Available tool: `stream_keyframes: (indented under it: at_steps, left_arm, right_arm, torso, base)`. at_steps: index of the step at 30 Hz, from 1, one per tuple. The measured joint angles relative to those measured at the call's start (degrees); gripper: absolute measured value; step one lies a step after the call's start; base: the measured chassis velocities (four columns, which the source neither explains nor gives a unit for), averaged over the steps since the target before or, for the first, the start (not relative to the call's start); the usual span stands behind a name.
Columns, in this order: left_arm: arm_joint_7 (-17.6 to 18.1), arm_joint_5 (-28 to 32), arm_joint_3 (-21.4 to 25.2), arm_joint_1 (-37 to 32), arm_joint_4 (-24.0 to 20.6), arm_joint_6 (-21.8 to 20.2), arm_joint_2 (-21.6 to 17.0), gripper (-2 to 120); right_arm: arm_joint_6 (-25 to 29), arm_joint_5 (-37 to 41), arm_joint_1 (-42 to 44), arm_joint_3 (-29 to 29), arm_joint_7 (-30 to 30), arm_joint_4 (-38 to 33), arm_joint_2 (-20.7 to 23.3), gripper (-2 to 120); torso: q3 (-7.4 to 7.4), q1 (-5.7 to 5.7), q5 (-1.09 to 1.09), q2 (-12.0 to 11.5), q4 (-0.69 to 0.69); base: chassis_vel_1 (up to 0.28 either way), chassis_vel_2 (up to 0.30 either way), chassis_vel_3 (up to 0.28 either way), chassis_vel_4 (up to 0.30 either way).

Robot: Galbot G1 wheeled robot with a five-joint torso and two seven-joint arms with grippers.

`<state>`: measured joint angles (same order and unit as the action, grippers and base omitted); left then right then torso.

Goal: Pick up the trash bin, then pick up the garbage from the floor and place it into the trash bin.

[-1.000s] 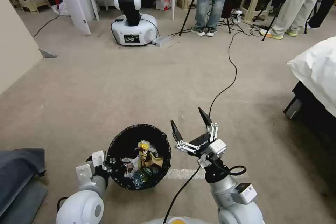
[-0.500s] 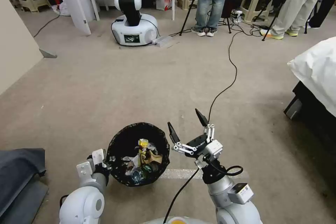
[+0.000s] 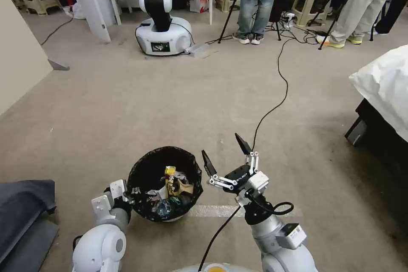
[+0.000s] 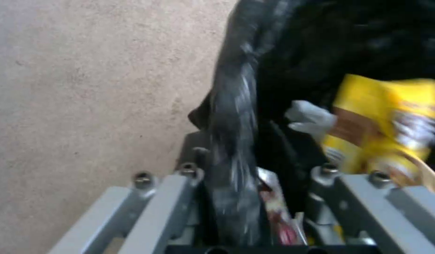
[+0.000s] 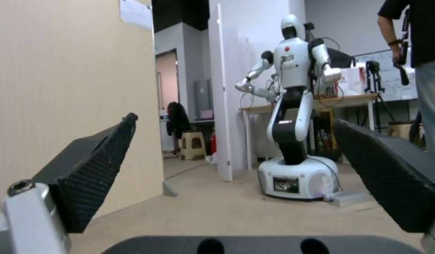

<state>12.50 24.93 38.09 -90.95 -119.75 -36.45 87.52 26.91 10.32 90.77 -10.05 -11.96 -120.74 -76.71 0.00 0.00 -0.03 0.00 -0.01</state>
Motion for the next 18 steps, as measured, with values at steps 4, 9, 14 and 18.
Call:
stream_keyframes:
  at_steps: [4,9,14,18]
  left_arm:
    - [-0.8,0.2,0.1,-0.1,-1.0,0.8,0.0,47]
    - [-1.5,0.7,0.2,0.1,-2.1,1.8,0.0,63]
    - [-2.1,0.8,0.3,0.1,-3.7,2.5,0.0,84]
    - [-2.3,0.8,0.4,-0.3,-5.0,2.9,-0.1,95]
  right_arm:
    - [0.3,0.0,0.1,0.3,-0.4,0.3,0.0,100]
    - [0.5,0.0,0.1,0.5,-0.8,0.4,0.0,100]
    - [0.7,-0.1,0.2,0.7,-1.3,0.4,0.0,100]
    - [0.8,-0.3,0.2,0.7,-1.4,0.5,0.0,100]
  torso:
    - [0.0,0.0,0.02,0.0,0.0]
    - [0.0,0.0,0.02,0.0,0.01]
    - [0.0,0.0,0.03,0.0,0.01]
    - [0.0,0.0,0.03,0.0,0.01]
  base:
    - [0.0,0.0,0.0,0.0]
    - [0.0,0.0,0.0,0.0]
    - [0.0,0.0,0.0,0.0]
    - [0.0,0.0,0.0,0.0]
